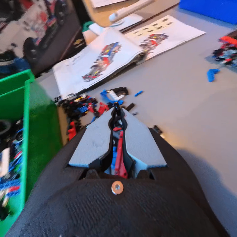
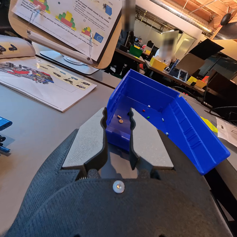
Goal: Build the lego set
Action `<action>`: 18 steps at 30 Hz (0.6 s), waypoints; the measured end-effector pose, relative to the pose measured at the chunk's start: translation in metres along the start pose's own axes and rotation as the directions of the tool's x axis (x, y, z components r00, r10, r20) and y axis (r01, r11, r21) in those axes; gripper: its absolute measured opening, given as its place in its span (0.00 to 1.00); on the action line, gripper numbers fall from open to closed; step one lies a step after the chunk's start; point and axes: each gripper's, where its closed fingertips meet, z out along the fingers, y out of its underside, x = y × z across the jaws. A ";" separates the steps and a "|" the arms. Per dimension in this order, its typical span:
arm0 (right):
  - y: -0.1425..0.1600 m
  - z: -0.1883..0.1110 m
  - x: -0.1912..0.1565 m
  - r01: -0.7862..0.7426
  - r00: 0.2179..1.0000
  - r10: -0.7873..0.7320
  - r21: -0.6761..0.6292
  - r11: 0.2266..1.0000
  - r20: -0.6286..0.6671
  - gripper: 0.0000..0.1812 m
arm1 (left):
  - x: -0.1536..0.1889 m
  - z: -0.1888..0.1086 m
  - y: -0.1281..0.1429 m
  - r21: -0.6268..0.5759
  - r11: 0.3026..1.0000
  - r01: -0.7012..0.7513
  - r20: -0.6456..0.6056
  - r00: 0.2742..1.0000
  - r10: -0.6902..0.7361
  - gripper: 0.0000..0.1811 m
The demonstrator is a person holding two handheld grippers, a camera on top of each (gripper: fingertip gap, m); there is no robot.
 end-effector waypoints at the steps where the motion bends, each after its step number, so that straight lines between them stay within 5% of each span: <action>1: 0.000 0.000 -0.001 0.003 1.000 -0.003 0.002 1.000 0.002 0.17 | 0.018 0.004 -0.005 -0.010 1.000 -0.014 -0.072 0.997 0.013 0.02; 8: -0.007 -0.004 -0.004 -0.007 1.000 0.006 0.042 0.999 0.024 0.16 | 0.116 0.042 0.016 -0.168 0.976 -0.136 -0.325 0.943 0.075 0.02; 11: -0.009 -0.005 -0.005 -0.027 0.999 0.024 0.054 0.998 0.044 0.16 | 0.123 0.050 0.039 -0.258 0.956 -0.141 -0.334 0.941 0.049 0.08; 18: -0.013 -0.006 -0.012 -0.049 0.995 0.042 0.076 0.996 0.091 0.15 | 0.115 0.049 0.044 -0.292 0.955 -0.051 -0.297 0.954 -0.040 0.03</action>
